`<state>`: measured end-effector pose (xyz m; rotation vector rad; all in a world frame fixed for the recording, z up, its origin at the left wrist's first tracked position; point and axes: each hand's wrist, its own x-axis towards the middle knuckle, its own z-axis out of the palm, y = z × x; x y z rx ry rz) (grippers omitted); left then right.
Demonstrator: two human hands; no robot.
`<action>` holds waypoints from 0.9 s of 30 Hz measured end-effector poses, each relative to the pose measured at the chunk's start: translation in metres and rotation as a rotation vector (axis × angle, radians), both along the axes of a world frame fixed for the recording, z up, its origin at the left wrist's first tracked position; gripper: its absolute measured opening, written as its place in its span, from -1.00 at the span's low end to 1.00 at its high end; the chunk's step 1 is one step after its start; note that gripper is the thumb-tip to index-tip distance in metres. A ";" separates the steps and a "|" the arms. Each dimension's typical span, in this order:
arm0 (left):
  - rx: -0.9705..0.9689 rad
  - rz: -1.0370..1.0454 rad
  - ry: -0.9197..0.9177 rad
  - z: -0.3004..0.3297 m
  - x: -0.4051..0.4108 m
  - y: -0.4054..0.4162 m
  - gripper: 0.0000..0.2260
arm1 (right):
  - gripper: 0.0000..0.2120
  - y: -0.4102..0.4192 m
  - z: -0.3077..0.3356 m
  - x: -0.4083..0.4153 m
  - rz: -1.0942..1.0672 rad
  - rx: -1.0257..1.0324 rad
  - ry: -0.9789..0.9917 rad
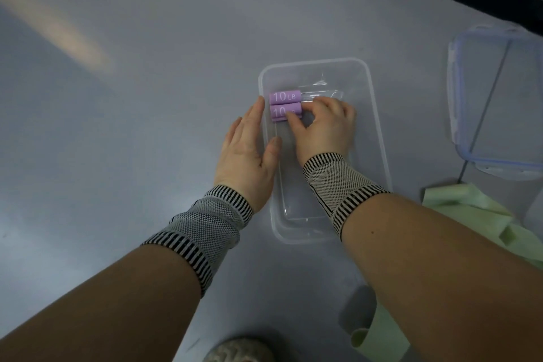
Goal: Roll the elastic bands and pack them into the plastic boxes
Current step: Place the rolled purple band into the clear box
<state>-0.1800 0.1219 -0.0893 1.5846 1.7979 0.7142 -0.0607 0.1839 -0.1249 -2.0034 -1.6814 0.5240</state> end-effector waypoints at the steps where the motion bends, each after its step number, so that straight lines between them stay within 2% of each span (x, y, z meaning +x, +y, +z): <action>1: 0.001 -0.002 0.000 0.000 0.000 0.000 -0.46 | -0.76 -0.001 -0.001 0.000 -0.009 0.019 0.020; 16: -0.005 0.008 -0.010 0.001 0.002 0.000 -0.44 | -0.76 -0.001 -0.002 -0.002 -0.038 0.011 0.035; 19: 0.029 -0.008 0.050 0.001 0.002 0.000 -0.44 | -0.75 -0.002 -0.003 -0.003 -0.032 0.015 0.015; 23: 0.101 -0.083 0.234 0.000 0.000 0.003 -0.45 | -0.75 -0.003 -0.005 -0.005 -0.038 0.048 0.012; 27: 0.081 -0.106 0.222 -0.001 0.000 0.004 -0.41 | -0.74 -0.003 -0.005 -0.005 -0.040 0.071 0.007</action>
